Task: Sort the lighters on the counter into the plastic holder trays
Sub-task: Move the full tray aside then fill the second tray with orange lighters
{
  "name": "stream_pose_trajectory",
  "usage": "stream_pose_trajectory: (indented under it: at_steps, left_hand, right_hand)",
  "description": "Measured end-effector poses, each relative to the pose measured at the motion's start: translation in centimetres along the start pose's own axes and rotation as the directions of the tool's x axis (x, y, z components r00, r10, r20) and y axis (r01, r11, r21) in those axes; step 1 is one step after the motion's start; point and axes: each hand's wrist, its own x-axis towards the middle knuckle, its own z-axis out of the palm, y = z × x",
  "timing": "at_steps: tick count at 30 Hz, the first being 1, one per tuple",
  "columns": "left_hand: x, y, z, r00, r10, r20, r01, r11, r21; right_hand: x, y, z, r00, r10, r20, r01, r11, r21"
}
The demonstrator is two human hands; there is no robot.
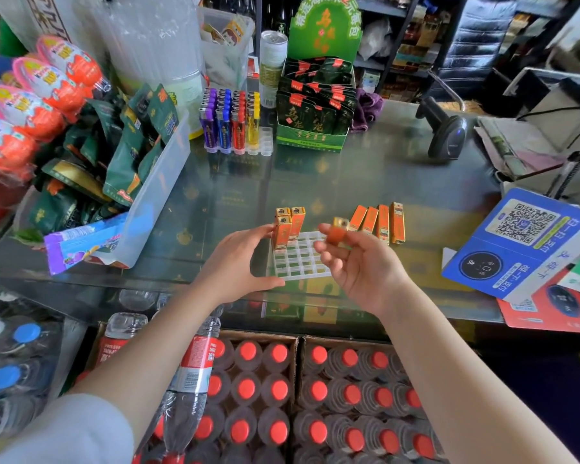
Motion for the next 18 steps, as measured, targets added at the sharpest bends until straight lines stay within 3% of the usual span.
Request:
stream_pose_trajectory:
  at_steps: [2,3,6,9,11,13,18]
  left_hand:
    - [-0.1,0.2,-0.1,1.000,0.009,-0.007,-0.009,1.000,-0.018]
    - [-0.1,0.3,-0.1,1.000,0.006,-0.005,-0.006,1.000,-0.024]
    - [-0.2,0.7,-0.2,1.000,-0.003,0.001,0.003,1.000,0.001]
    - [-0.2,0.9,-0.4,1.000,-0.009,0.004,0.009,1.000,0.014]
    - [-0.2,0.8,-0.4,1.000,-0.011,0.005,0.011,1.000,0.021]
    - [-0.2,0.7,-0.3,1.000,-0.012,-0.001,0.012,1.000,0.014]
    - [-0.2,0.6,-0.2,1.000,-0.001,-0.010,0.001,1.000,0.015]
  right_hand:
    - [0.0,-0.1,0.0,0.998,-0.042,0.046,0.046,0.993,-0.107]
    - [0.1,0.0,-0.1,0.994,-0.091,0.052,0.101,0.964,-0.246]
    - [0.5,0.4,-0.1,0.952,-0.300,0.055,0.256,0.686,-0.682]
    - [1.0,0.7,0.3,0.882,-0.462,0.095,0.318,0.432,-0.844]
    - [1.2,0.9,0.3,0.870,-0.469,0.153,0.333,0.330,-0.883]
    - [1.3,1.3,0.3,0.870,-0.455,0.189,0.350,0.302,-0.887]
    - [1.9,1.5,0.7,0.859,-0.486,0.161,0.367,0.365,-0.855]
